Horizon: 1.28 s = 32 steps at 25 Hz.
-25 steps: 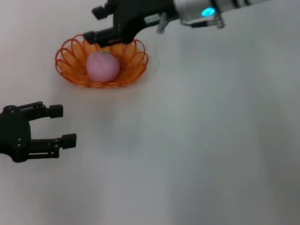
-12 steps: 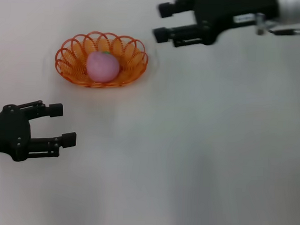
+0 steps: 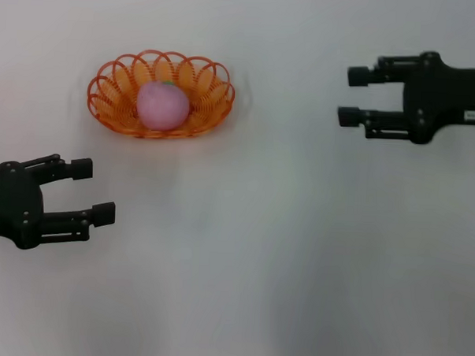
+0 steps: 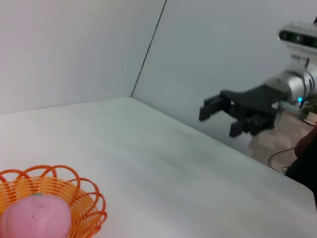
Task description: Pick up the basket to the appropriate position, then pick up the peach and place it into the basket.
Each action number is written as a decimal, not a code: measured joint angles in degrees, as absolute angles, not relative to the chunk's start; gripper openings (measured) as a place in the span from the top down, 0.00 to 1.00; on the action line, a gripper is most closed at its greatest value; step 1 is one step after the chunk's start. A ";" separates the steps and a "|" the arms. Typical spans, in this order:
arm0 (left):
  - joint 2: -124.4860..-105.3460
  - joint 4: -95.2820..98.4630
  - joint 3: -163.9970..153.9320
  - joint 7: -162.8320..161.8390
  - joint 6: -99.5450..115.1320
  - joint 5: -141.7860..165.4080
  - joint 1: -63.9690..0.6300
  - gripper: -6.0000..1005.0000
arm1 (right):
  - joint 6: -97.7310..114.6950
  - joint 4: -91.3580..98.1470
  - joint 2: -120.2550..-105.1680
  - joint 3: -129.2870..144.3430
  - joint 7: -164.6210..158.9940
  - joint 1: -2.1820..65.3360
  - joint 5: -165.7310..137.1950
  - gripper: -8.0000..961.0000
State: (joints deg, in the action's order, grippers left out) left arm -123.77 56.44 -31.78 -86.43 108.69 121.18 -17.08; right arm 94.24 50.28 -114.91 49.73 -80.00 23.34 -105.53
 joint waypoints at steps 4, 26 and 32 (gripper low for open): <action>-123.75 56.42 -31.78 -86.40 108.00 121.19 -17.02 0.11 | 93.89 48.45 -114.95 47.00 -78.01 22.30 -107.70 0.33; -123.66 56.76 -31.02 -86.66 106.85 121.20 -17.23 0.11 | 91.61 47.46 -116.44 46.35 -76.77 26.20 -112.16 0.33; -123.66 56.78 -31.03 -86.66 106.85 121.20 -17.29 0.11 | 91.19 46.93 -116.40 46.41 -76.65 26.61 -112.16 0.33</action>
